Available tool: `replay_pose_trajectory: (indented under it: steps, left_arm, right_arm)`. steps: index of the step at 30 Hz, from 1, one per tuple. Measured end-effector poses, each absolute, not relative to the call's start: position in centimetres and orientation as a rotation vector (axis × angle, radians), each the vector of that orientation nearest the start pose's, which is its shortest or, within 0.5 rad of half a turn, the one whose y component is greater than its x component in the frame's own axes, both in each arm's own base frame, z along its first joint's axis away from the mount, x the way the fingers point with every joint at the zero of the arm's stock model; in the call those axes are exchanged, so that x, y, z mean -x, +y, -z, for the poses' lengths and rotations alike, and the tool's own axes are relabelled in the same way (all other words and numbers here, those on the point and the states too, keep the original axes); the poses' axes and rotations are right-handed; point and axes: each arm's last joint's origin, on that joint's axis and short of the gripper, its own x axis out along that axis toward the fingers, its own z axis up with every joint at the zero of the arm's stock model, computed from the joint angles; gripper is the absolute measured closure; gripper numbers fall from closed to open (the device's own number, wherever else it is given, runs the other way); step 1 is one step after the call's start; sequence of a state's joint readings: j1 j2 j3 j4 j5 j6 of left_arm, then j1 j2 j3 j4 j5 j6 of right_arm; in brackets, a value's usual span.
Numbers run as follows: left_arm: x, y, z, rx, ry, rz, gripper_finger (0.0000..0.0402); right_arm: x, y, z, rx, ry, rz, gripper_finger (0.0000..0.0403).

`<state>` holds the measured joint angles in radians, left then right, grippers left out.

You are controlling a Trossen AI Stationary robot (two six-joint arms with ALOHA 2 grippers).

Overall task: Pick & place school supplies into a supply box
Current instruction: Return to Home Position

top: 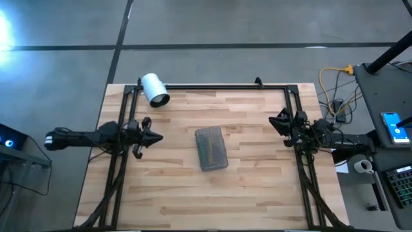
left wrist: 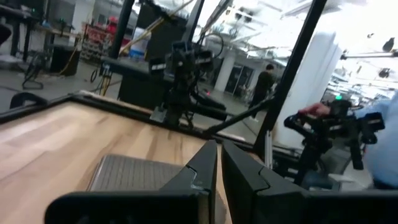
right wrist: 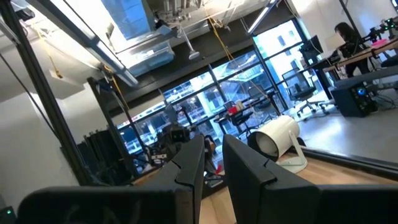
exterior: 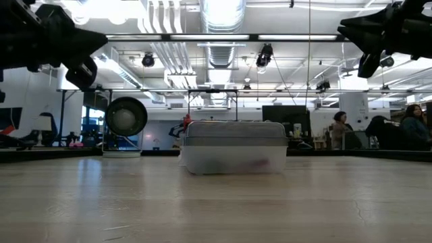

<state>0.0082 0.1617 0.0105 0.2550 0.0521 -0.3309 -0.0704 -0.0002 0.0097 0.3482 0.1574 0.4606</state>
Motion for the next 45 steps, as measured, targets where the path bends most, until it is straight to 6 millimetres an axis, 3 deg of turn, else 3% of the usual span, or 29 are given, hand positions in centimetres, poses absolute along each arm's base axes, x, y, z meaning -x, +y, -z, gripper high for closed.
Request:
replay_pose_trajectory:
  steps: [25, 45]
  left_arm:
    - [-12.5, -0.1, -15.1, 0.336, 0.188, 0.014, 0.0394]
    - [-13.0, 0.0, -13.8, 0.338, 0.306, -0.007, 0.0394]
  right_arm:
    - [-9.3, -1.1, -19.7, -0.469, -0.376, 0.146, 0.0349]
    - [-9.3, -1.1, -19.7, -0.469, -0.376, 0.146, 0.0349]
